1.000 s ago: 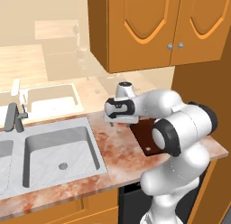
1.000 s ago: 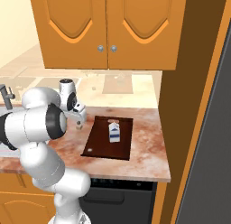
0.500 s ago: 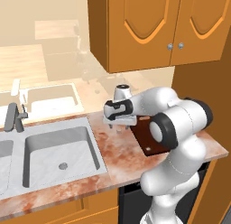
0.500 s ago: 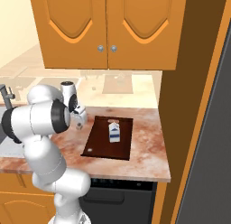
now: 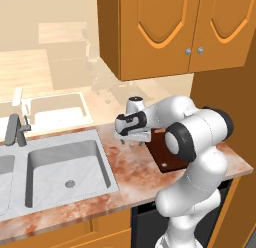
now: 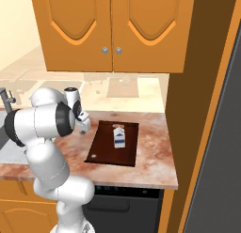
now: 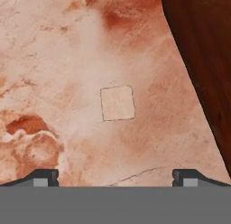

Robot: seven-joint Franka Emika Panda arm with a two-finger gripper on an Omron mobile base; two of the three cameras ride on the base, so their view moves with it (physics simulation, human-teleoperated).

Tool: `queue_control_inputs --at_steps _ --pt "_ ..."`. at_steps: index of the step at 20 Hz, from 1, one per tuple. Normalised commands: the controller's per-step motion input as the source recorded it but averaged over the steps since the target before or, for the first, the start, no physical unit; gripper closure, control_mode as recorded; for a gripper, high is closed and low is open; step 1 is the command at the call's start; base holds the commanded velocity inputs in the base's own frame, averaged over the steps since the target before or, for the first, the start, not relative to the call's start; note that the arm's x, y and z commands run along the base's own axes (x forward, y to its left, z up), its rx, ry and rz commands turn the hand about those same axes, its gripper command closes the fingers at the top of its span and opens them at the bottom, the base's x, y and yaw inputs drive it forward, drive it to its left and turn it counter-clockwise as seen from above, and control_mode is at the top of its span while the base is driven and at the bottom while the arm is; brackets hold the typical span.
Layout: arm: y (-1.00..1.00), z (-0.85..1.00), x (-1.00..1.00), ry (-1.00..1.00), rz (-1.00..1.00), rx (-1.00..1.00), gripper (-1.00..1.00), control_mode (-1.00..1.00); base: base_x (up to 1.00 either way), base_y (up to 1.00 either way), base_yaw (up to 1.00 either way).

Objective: Take out the milk from the fridge and place it on the tray on the counter. Then take the sugar cube near the tray and place it in the tray.

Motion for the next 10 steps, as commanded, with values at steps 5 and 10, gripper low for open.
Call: queue_control_inputs --at_steps 5,10 --pt "0.0 -0.01 0.14 0.0 -0.03 0.0 -1.0 -1.0 0.0 0.0 0.0" --pt "-0.02 -0.01 0.07 0.0 -0.01 0.0 -1.0 -1.0 0.0 0.0 0.0"
